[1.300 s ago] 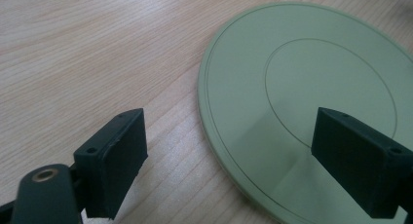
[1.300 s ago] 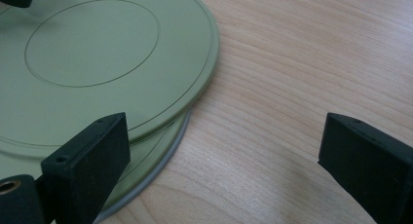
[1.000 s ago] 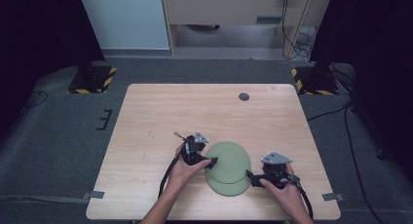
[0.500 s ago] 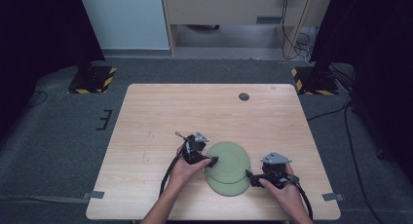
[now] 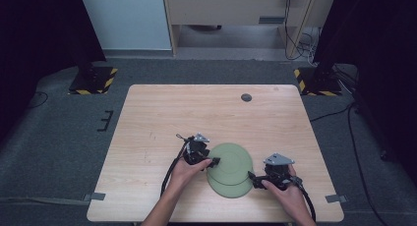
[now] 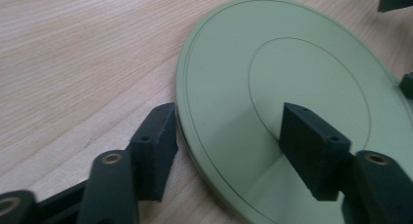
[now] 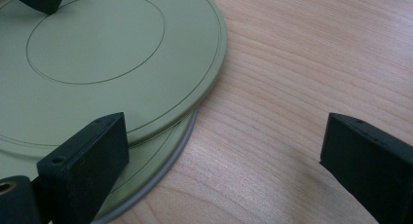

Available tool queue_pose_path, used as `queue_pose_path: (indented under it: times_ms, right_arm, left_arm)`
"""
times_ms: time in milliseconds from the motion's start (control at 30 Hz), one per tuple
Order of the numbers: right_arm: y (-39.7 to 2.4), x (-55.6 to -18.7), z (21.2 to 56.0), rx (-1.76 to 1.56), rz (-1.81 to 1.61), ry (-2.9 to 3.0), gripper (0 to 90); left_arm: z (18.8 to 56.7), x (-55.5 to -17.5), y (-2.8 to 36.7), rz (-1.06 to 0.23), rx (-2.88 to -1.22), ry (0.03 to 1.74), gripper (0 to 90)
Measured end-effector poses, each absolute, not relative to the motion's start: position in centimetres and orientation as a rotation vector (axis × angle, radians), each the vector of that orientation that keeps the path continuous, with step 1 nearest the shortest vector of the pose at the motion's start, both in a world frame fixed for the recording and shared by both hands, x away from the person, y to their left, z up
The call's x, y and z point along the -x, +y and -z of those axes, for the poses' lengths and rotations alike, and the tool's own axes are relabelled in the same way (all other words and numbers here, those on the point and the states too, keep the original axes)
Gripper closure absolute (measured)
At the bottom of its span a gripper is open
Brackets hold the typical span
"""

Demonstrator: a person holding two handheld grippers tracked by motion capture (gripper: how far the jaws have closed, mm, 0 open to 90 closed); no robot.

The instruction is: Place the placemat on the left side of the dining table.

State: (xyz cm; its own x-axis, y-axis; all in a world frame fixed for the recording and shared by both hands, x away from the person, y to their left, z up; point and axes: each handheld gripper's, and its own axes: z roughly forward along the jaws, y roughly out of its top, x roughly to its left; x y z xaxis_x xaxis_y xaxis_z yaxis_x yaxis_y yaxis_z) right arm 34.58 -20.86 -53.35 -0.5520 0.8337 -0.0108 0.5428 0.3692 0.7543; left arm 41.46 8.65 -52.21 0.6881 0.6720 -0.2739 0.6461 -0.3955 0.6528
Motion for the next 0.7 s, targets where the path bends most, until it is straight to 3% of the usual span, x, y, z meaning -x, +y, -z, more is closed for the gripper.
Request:
queue_pose_path:
  times_ms: [700]
  right_arm:
    - [-20.9, -34.7, 53.4, -1.199, -1.012, 2.249, 2.5]
  left_arm:
    - [50.2, -41.1, 9.0, -0.057, -2.062, 0.989, 48.3]
